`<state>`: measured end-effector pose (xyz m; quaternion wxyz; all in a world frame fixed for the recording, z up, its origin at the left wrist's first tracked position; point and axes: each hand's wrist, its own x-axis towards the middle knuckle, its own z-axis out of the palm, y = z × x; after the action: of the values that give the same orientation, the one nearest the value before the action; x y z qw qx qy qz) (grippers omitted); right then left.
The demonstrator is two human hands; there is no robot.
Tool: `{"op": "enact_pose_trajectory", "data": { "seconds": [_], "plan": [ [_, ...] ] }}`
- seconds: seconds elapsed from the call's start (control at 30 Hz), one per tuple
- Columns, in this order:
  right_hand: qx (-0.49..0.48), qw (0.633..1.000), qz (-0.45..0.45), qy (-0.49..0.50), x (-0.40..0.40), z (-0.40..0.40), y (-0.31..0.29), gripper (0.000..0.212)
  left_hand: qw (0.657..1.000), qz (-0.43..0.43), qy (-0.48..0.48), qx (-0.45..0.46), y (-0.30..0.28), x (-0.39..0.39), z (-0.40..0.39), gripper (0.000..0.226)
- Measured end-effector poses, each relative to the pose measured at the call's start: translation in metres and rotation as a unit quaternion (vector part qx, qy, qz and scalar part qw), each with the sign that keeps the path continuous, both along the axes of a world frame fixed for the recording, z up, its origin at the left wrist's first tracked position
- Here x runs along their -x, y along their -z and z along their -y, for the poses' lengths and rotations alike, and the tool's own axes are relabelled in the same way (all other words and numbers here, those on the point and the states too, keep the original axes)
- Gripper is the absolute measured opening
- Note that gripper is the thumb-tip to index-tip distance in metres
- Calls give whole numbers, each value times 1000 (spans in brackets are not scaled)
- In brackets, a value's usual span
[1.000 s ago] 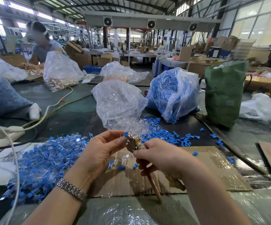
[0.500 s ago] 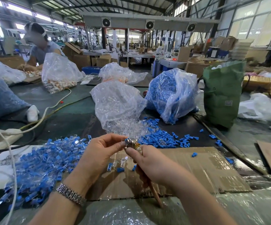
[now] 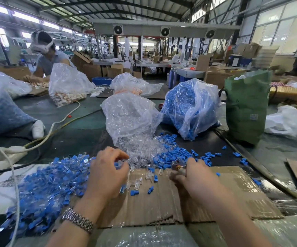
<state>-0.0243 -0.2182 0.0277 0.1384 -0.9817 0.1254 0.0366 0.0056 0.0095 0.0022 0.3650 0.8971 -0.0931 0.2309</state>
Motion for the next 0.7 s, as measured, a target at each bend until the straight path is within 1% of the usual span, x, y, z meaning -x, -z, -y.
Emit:
{"op": "enact_pose_trajectory", "data": {
  "seconds": [0.07,0.1,0.17,0.23,0.3,0.37,0.43,0.47,0.5,0.53,0.6,0.63,0.7],
  "plan": [
    [47,999,-10,-2,1,-1,8,50,997,-28,63,-22,3,2,6,6],
    [71,997,3,-5,1,-2,11,53,995,-44,77,-49,6,2,7,2],
    [87,993,69,-35,1,-7,12,47,988,-67,78,-112,11,1,9,12],
    [44,986,116,-113,2,-17,10,35,983,-71,68,-158,14,-1,11,16],
    [-1,973,104,-208,3,-29,8,26,978,-70,63,-188,15,-1,13,16],
    [29,958,86,-271,2,-39,8,22,976,-72,68,-192,13,-1,15,13],
    [67,949,91,-295,0,-43,12,22,981,-73,77,-162,12,-1,16,10],
    [66,948,94,-296,-1,-44,13,21,986,-73,82,-129,10,-1,16,7],
    [53,949,97,-296,-1,-43,14,19,990,-77,92,-78,9,-2,15,2],
    [33,951,103,-291,-1,-43,14,16,991,-87,102,-17,7,-2,13,6],
    [-54,958,126,-250,-2,-39,12,9,982,-114,119,94,3,-1,10,15],
    [-112,958,141,-222,-4,-36,10,8,974,-130,125,136,1,-1,8,14],
    [-217,944,175,-178,-11,-30,4,8,955,-160,138,206,-1,-2,5,10]
  ]
}}
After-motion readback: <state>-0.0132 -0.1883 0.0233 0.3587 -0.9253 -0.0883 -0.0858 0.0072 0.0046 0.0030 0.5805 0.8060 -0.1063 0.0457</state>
